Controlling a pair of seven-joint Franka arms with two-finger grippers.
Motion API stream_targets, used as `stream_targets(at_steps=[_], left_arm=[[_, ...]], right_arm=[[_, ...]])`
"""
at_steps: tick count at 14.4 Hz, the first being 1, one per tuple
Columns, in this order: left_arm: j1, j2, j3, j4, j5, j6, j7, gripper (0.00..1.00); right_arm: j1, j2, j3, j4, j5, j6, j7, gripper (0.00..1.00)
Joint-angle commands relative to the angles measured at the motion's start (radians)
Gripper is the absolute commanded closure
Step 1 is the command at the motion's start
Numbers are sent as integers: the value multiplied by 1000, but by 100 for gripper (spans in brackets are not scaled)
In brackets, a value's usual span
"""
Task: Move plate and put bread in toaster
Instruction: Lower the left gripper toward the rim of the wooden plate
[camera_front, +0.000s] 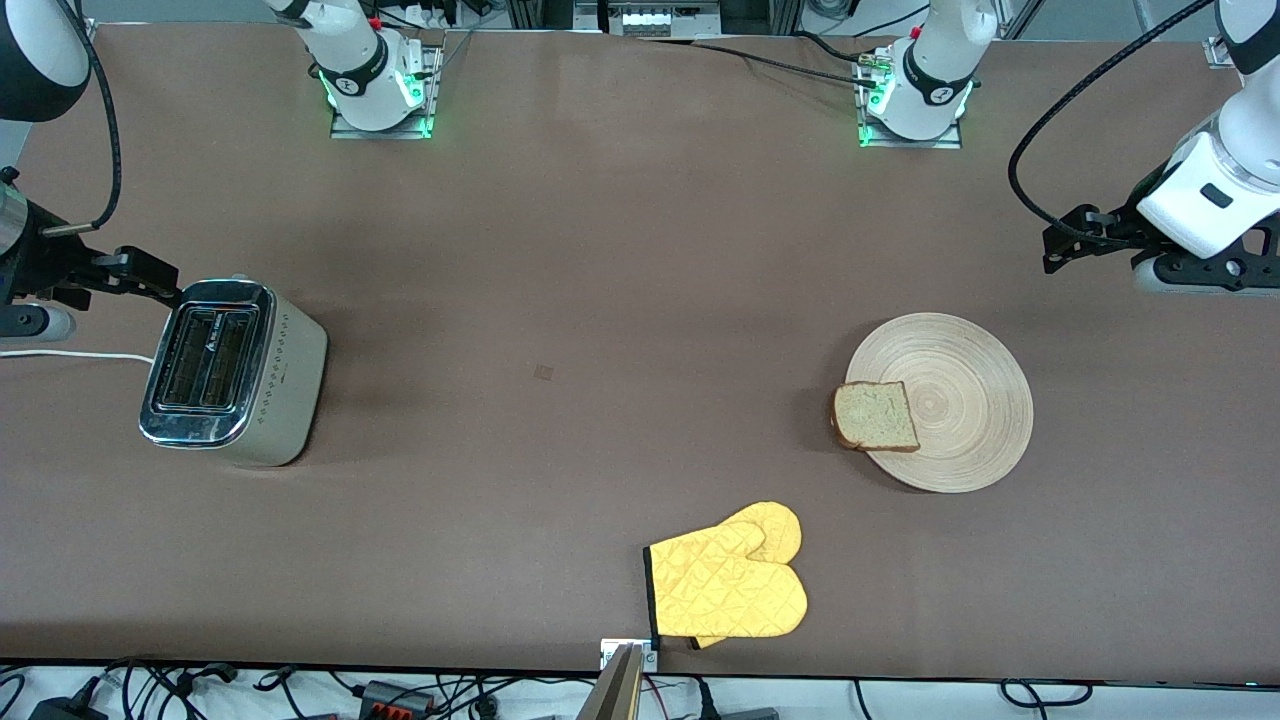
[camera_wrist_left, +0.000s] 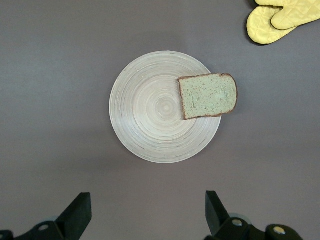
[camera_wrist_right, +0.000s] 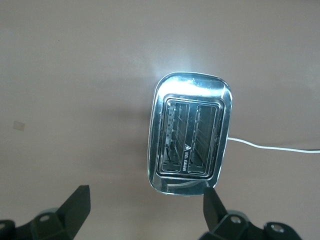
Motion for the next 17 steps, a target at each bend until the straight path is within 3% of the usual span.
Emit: stream_targets(at_steps=[1,12,17], left_arm=[[-3,10,-6,29,19,-25,-1,0],[19,28,7,32,13,-88,-15,0],[75,121,7,90,22,-85,20,0]], right_arm=[[-6,1,6,7,-1,-6,15,0],[-8,1,6,7,-2,-6,9,0],[-8,1,6,7,-1,-6,9,0]])
